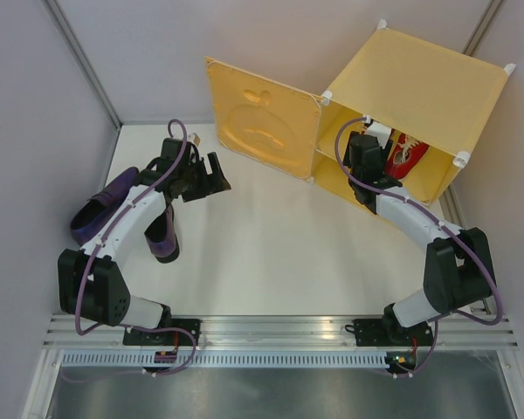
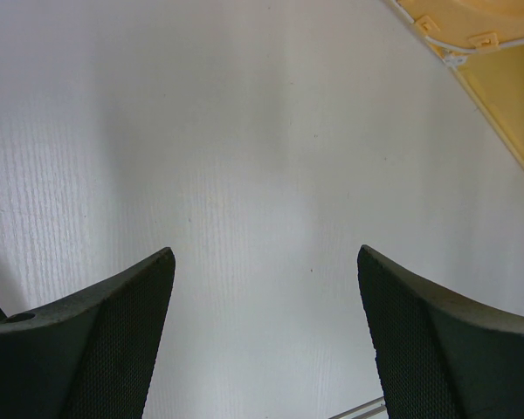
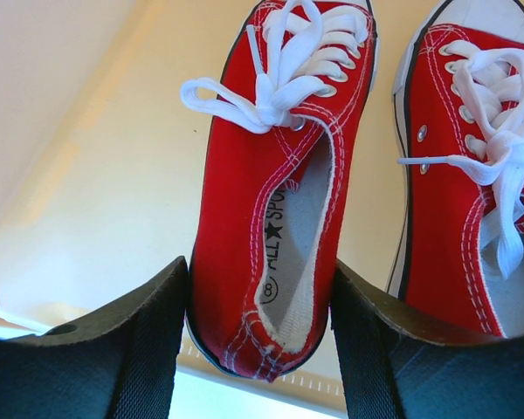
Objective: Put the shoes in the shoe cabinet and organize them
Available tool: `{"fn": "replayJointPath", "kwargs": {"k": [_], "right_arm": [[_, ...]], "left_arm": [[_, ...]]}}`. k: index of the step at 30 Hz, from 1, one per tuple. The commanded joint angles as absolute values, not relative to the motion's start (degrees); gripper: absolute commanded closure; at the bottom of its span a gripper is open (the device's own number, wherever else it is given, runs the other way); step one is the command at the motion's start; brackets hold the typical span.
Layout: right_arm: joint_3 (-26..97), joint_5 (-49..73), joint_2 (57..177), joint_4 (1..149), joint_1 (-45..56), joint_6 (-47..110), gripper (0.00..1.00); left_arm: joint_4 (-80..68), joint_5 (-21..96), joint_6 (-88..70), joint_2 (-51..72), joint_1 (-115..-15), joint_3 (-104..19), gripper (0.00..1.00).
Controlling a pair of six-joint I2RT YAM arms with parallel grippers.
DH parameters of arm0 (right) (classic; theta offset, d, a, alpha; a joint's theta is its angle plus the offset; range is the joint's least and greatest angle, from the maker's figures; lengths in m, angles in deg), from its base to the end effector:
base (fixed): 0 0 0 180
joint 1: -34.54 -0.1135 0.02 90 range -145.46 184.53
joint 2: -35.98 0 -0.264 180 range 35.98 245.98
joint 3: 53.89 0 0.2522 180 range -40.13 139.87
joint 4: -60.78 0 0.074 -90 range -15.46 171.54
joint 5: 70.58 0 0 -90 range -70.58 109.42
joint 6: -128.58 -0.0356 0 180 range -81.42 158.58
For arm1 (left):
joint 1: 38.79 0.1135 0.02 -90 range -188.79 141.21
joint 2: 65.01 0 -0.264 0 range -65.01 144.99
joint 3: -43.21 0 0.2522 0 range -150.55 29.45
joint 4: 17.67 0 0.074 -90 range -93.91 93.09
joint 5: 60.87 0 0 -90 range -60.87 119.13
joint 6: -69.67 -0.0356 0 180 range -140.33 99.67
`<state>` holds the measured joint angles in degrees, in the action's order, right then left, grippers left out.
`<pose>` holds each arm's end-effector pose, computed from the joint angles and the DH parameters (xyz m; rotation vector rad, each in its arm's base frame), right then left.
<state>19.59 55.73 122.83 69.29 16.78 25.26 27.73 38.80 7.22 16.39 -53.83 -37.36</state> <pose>0.3361 0.0855 0.2805 0.3361 1.8530 -0.2479 0.2961 -0.0857 0.2921 -0.1829 2.4276 -0.5467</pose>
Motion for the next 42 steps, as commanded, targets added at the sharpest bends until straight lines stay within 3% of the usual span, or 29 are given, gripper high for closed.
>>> {"fn": "replayJointPath", "kwargs": {"k": [1,6,10,14,22,32,42], "right_arm": [[20.9,57.1,123.0,69.0,19.9,23.3,0.36],[20.7,55.0,121.1,70.8,19.9,22.0,0.20],[21.0,53.4,119.7,72.6,19.9,21.4,0.15],[21.3,51.4,118.3,74.3,19.9,20.3,0.15],[20.3,50.7,116.4,77.2,19.8,17.7,0.25],[21.2,43.9,111.4,83.9,19.4,17.0,0.16],[23.0,28.6,104.8,94.0,19.4,19.5,0.12]], "left_arm": [[27.6,39.8,7.4,16.6,-53.4,-37.3,0.12],[27.4,40.0,7.3,16.5,-53.4,-37.3,0.12],[27.4,40.0,7.3,16.5,-53.4,-37.3,0.12],[27.4,40.0,7.3,16.4,-53.4,-37.3,0.12],[27.5,40.2,7.4,16.4,-53.4,-37.3,0.12],[27.5,40.1,7.3,16.0,-53.4,-37.3,0.12],[27.4,39.7,7.2,15.8,-53.4,-37.2,0.11]]}}
